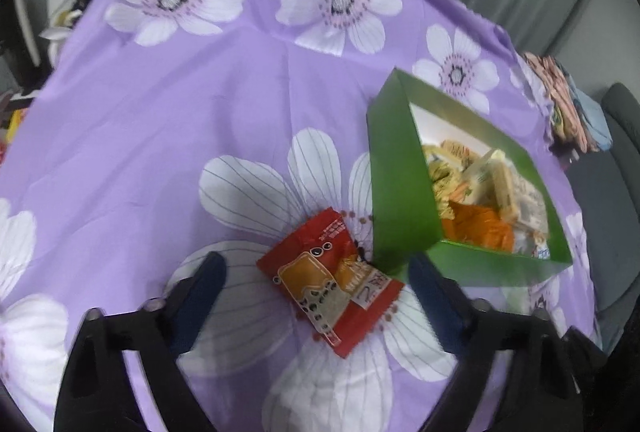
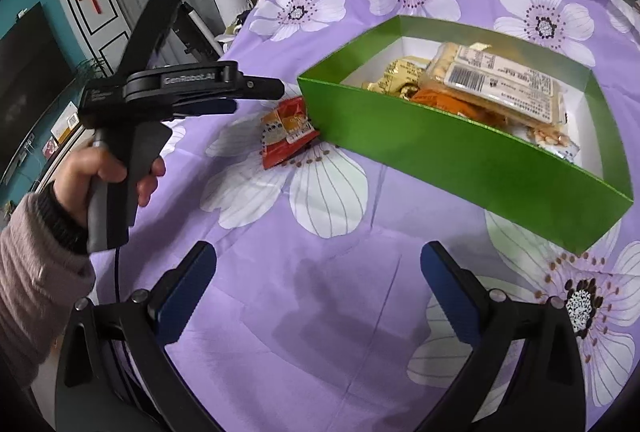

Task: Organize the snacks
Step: 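Grasp the red snack packet with the right gripper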

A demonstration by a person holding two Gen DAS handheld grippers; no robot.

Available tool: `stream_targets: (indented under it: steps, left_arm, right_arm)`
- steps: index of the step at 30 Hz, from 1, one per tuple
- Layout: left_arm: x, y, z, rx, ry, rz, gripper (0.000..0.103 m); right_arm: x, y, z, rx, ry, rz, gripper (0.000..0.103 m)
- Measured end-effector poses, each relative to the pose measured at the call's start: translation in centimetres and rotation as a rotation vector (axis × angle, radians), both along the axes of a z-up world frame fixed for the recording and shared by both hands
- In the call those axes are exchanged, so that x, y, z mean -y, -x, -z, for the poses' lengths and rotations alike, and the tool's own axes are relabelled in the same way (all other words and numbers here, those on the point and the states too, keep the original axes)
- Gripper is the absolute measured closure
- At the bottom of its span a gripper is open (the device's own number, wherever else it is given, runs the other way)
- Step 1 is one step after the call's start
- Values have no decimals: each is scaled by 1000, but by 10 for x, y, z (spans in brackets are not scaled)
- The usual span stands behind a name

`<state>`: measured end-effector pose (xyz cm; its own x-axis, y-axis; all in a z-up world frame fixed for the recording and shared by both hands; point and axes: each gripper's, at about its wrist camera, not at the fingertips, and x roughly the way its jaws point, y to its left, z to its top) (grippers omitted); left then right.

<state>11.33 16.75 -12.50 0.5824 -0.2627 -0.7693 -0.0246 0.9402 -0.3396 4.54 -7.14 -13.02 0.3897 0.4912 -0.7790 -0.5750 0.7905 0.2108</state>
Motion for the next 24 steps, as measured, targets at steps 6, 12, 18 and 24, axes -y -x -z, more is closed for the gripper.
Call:
stream_targets:
  steps: [6,12,18,24]
  left_arm:
    - [2,-11,13,-12,29,95,28]
    - [11,-22,18,-50,36,165,65]
    - [23,-10,17,-88,24,200,67]
    - [39,19,18,-128,80,208,67]
  right_arm:
    - [5,-11,10,-32,-2,33,0]
    - [5,-14,13,-34,7,38,0]
    - [8,-18,15,-41,3,44,0]
    - [12,-15,20,-75,-19,46,1]
